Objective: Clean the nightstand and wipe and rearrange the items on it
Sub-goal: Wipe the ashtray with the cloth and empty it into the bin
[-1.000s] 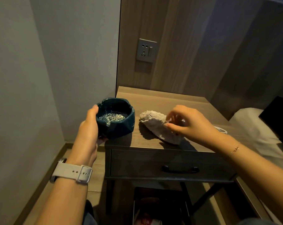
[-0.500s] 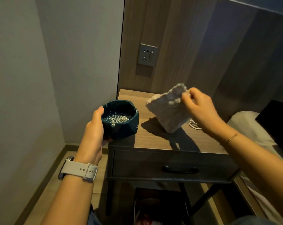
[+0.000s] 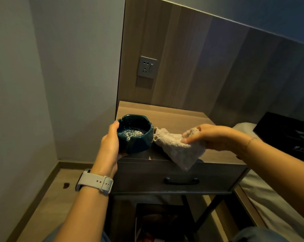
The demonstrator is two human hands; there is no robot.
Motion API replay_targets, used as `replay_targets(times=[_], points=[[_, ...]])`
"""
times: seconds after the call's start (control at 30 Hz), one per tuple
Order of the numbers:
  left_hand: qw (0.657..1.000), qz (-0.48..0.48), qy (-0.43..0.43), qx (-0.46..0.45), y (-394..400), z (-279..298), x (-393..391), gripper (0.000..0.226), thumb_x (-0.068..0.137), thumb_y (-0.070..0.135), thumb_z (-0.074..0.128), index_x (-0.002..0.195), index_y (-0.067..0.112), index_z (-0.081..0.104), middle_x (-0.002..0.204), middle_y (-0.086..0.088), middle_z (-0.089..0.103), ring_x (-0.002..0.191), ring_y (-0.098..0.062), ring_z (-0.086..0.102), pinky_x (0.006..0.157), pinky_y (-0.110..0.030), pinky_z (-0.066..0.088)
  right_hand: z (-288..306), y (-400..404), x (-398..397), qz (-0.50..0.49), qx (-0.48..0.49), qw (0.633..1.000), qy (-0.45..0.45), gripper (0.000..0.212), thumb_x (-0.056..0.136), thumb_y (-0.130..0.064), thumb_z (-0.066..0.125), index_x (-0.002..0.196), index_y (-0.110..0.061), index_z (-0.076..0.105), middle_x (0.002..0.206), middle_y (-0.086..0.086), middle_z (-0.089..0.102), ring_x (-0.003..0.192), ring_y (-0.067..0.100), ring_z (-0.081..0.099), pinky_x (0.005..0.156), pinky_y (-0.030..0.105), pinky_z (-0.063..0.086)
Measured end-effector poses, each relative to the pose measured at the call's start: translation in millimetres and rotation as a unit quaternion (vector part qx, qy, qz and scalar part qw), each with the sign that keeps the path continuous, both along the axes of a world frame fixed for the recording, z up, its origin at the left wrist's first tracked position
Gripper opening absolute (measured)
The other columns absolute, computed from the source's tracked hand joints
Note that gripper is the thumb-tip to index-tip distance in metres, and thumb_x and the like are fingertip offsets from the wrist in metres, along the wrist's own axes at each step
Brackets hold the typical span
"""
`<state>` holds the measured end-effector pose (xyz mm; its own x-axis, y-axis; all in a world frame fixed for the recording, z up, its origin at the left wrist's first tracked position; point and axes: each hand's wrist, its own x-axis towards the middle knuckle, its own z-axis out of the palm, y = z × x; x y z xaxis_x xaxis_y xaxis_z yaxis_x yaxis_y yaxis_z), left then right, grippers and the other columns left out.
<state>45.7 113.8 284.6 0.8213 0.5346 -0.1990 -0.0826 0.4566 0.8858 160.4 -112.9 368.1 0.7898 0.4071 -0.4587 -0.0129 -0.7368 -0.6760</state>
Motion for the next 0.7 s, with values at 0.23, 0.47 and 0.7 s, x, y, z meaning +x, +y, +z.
replay_targets(times=[0.23, 0.47, 0.7], points=[[1.0, -0.024, -0.012, 0.009, -13, 3, 8, 0.034, 0.095, 0.047, 0.044, 0.117, 0.022, 0.053, 0.103, -0.002, 0.062, 0.094, -0.017, 0.06, 0.067, -0.034, 0.053, 8, -37, -35, 0.044, -0.089, 0.914, -0.393, 0.027, 0.091, -0.018, 0.061, 0.116, -0.009, 0.064, 0.11, 0.008, 0.066, 0.102, 0.022, 0.061, 0.086, 0.036, 0.051], [0.996, -0.088, -0.015, 0.01, -41, 2, 9, 0.031, 0.095, 0.048, 0.044, 0.111, 0.025, 0.056, 0.109, -0.005, 0.063, 0.098, -0.019, 0.061, 0.072, -0.037, 0.054, 21, -83, -70, 0.003, -0.177, 0.912, -0.37, 0.026, 0.092, -0.006, 0.053, 0.076, -0.022, 0.066, 0.071, -0.004, 0.059, 0.076, 0.017, 0.058, 0.068, 0.027, 0.045], [0.989, -0.141, -0.008, 0.04, -60, -4, 1, 0.04, 0.095, 0.05, 0.042, 0.12, 0.024, 0.058, 0.116, -0.005, 0.064, 0.104, -0.019, 0.059, 0.077, -0.037, 0.053, 19, -98, -74, -0.249, 0.164, 0.936, -0.186, 0.023, 0.091, -0.023, 0.06, 0.095, -0.001, 0.066, 0.087, 0.01, 0.065, 0.081, 0.018, 0.06, 0.073, 0.028, 0.048]])
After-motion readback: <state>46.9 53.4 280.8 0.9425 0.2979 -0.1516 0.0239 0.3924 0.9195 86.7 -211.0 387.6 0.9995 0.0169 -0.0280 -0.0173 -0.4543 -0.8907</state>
